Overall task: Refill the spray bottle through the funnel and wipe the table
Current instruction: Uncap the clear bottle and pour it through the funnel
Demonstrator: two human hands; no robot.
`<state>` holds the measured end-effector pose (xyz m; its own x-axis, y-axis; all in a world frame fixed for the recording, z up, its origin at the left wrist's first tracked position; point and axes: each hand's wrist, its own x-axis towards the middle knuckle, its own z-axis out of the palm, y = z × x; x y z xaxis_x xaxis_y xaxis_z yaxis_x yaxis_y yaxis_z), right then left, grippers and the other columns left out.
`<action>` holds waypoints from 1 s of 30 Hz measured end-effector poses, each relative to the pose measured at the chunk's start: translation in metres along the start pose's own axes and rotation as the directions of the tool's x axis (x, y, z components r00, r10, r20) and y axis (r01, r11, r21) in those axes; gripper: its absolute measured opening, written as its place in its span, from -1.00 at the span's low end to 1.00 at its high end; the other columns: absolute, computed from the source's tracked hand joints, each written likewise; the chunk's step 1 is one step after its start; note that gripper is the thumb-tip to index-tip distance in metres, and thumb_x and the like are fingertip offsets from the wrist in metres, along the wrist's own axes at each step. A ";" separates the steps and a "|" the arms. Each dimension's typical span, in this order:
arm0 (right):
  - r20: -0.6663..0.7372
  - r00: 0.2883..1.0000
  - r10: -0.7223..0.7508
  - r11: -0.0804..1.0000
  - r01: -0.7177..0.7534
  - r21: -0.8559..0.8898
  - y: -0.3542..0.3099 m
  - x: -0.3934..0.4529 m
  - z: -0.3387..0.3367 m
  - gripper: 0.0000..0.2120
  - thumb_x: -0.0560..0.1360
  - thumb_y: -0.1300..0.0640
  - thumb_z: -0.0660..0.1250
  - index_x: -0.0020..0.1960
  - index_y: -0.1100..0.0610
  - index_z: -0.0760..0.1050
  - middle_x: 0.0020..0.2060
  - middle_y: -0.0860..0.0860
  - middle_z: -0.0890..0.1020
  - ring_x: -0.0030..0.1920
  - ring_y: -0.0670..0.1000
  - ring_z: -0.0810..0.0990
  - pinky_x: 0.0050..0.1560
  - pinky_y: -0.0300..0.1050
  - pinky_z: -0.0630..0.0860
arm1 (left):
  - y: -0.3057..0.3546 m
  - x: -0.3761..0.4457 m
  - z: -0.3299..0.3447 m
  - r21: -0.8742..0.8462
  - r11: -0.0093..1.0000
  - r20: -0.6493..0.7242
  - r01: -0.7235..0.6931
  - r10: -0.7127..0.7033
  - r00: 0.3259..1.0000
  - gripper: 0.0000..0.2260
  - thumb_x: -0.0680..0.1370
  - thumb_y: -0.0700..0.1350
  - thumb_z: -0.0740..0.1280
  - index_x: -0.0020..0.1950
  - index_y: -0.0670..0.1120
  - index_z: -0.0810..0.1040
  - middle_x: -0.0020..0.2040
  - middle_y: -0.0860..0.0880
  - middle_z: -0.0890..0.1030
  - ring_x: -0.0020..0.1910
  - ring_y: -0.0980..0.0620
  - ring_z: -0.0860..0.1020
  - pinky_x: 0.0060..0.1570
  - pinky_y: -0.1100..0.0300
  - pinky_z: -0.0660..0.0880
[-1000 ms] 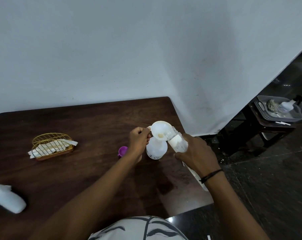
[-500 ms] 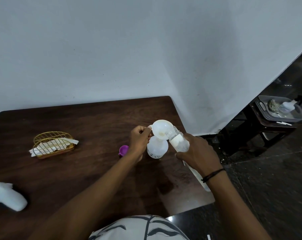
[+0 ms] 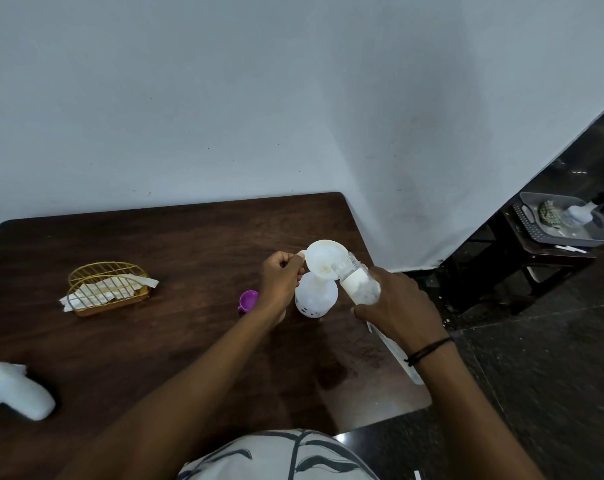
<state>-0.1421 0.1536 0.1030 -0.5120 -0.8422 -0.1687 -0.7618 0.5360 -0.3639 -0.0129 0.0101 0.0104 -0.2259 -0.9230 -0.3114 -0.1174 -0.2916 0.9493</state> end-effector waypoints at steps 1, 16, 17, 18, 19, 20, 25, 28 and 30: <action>0.001 1.000 -0.001 1.000 0.001 -0.001 0.000 0.000 0.000 -0.43 0.29 -0.12 0.48 0.26 -0.05 0.45 0.07 0.04 0.63 0.05 0.13 0.62 0.05 0.02 0.56 | 0.000 0.000 0.000 0.000 1.000 -0.001 0.000 0.000 1.000 -0.79 0.59 -0.04 0.35 -0.08 -0.19 0.59 -0.27 -0.04 0.60 -0.26 0.06 0.54 -0.16 0.12 0.54; 0.006 1.000 -0.011 1.000 0.011 -0.025 -0.002 0.000 -0.001 -0.42 0.30 -0.12 0.49 0.27 -0.03 0.45 0.08 0.04 0.62 0.06 0.12 0.61 0.00 -0.06 0.52 | -0.002 0.002 0.000 0.007 1.000 -0.003 -0.003 0.003 1.000 -0.81 0.59 -0.05 0.35 -0.14 -0.13 0.58 -0.28 -0.02 0.61 -0.27 0.08 0.54 -0.16 0.13 0.54; 0.003 1.000 -0.010 1.000 0.010 -0.029 -0.001 0.000 -0.002 -0.41 0.30 -0.12 0.49 0.28 -0.04 0.44 0.08 0.04 0.62 0.07 0.12 0.61 -0.01 -0.08 0.50 | -0.002 0.002 0.000 0.005 1.000 -0.001 -0.006 0.006 1.000 -0.81 0.59 -0.05 0.35 -0.16 -0.12 0.57 -0.28 -0.02 0.60 -0.27 0.08 0.54 -0.17 0.13 0.54; -0.001 1.000 -0.009 0.999 0.009 -0.035 -0.001 0.000 -0.002 -0.41 0.29 -0.12 0.49 0.27 -0.04 0.44 0.08 0.04 0.62 0.07 0.12 0.61 -0.03 -0.09 0.47 | -0.002 0.001 0.000 -0.001 1.000 0.002 -0.008 0.008 1.000 -0.81 0.58 -0.05 0.35 -0.16 -0.12 0.56 -0.28 -0.02 0.60 -0.27 0.08 0.54 -0.17 0.13 0.54; -0.003 1.000 -0.006 0.999 0.006 -0.040 -0.001 0.000 -0.002 -0.42 0.29 -0.12 0.49 0.27 -0.05 0.44 0.08 0.04 0.62 0.07 0.13 0.61 -0.03 -0.09 0.47 | -0.002 0.001 0.000 -0.007 1.000 0.004 -0.010 0.010 1.000 -0.81 0.58 -0.05 0.36 -0.17 -0.12 0.56 -0.28 -0.02 0.60 -0.27 0.08 0.54 -0.18 0.13 0.53; -0.002 1.000 -0.004 0.999 0.004 -0.045 -0.001 0.000 -0.002 -0.41 0.28 -0.13 0.49 0.27 -0.05 0.44 0.08 0.04 0.62 0.07 0.14 0.61 -0.02 -0.08 0.48 | -0.001 0.001 0.000 -0.008 1.000 0.005 -0.012 0.012 1.000 -0.81 0.58 -0.05 0.36 -0.17 -0.12 0.55 -0.28 -0.03 0.60 -0.27 0.08 0.54 -0.18 0.13 0.53; 0.003 1.000 -0.003 0.998 0.003 -0.055 0.000 0.000 -0.002 -0.39 0.28 -0.14 0.49 0.28 -0.06 0.43 0.10 0.04 0.62 0.08 0.14 0.61 -0.01 -0.07 0.48 | -0.001 0.001 0.000 -0.004 1.000 0.009 -0.013 0.013 1.000 -0.82 0.58 -0.05 0.36 -0.16 -0.11 0.56 -0.28 -0.02 0.60 -0.27 0.08 0.54 -0.21 0.16 0.53; 0.004 1.000 -0.008 0.999 0.009 -0.051 -0.001 0.000 -0.002 -0.40 0.28 -0.14 0.48 0.28 -0.07 0.43 0.09 0.04 0.62 0.07 0.13 0.62 -0.02 -0.08 0.47 | -0.001 0.000 -0.001 -0.009 1.000 0.014 -0.008 0.008 1.000 -0.81 0.59 -0.05 0.36 -0.14 -0.14 0.57 -0.28 -0.02 0.60 -0.27 0.08 0.54 -0.18 0.14 0.53; 0.004 1.000 -0.012 0.999 0.012 -0.053 -0.001 0.001 -0.002 -0.40 0.28 -0.14 0.49 0.28 -0.06 0.44 0.09 0.04 0.63 0.07 0.13 0.62 -0.03 -0.09 0.47 | -0.001 0.000 0.000 0.000 1.000 0.009 -0.009 0.009 1.000 -0.81 0.59 -0.04 0.35 -0.13 -0.15 0.57 -0.27 -0.02 0.60 -0.26 0.08 0.54 -0.17 0.13 0.54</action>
<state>-0.1427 0.1529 0.1049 -0.5014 -0.8487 -0.1682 -0.7876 0.5282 -0.3173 -0.0127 0.0101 0.0092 -0.2361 -0.9231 -0.3034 -0.1157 -0.2834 0.9520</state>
